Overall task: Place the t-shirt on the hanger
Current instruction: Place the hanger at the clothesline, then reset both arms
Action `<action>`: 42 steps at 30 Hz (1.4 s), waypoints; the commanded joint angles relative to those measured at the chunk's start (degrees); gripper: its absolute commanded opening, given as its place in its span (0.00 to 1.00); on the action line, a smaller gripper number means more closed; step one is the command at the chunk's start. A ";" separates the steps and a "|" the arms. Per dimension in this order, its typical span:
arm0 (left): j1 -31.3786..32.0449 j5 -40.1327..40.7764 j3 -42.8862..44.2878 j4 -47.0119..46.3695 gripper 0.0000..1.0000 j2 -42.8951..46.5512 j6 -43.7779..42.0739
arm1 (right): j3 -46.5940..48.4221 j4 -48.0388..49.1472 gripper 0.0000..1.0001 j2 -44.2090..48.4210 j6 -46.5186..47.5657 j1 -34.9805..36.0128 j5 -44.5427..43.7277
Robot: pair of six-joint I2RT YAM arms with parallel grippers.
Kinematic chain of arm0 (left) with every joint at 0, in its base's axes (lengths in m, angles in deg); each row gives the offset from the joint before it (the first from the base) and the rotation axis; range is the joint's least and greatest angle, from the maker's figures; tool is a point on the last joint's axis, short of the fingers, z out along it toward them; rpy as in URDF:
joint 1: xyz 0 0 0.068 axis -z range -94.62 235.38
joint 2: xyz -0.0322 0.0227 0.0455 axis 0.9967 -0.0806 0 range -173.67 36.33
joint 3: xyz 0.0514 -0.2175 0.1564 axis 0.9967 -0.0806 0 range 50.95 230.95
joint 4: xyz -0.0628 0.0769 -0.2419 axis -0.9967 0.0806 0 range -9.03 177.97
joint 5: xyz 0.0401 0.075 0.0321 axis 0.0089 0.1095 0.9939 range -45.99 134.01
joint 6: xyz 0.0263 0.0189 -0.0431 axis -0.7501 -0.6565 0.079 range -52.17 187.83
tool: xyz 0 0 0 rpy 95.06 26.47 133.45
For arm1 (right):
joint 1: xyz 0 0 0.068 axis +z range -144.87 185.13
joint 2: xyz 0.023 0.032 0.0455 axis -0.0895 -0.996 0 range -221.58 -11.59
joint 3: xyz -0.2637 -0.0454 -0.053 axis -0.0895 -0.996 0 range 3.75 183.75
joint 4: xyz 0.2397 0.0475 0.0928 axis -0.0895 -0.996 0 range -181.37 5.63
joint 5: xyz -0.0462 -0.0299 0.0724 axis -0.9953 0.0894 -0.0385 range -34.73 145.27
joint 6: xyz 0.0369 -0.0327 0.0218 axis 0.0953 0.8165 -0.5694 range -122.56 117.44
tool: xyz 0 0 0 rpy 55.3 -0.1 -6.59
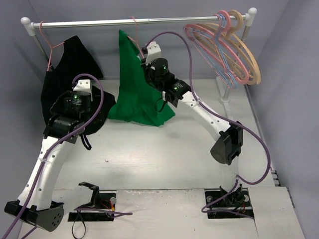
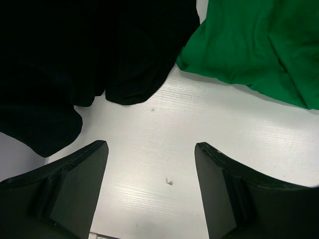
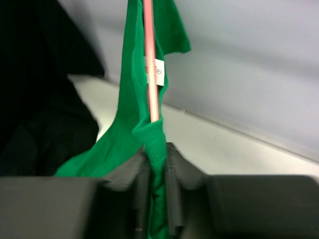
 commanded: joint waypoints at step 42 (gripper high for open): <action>0.12 -0.95 -12.47 -0.71 0.71 21.88 -1.55 | -62.08 -13.51 1.00 77.17 -12.69 0.96 -21.50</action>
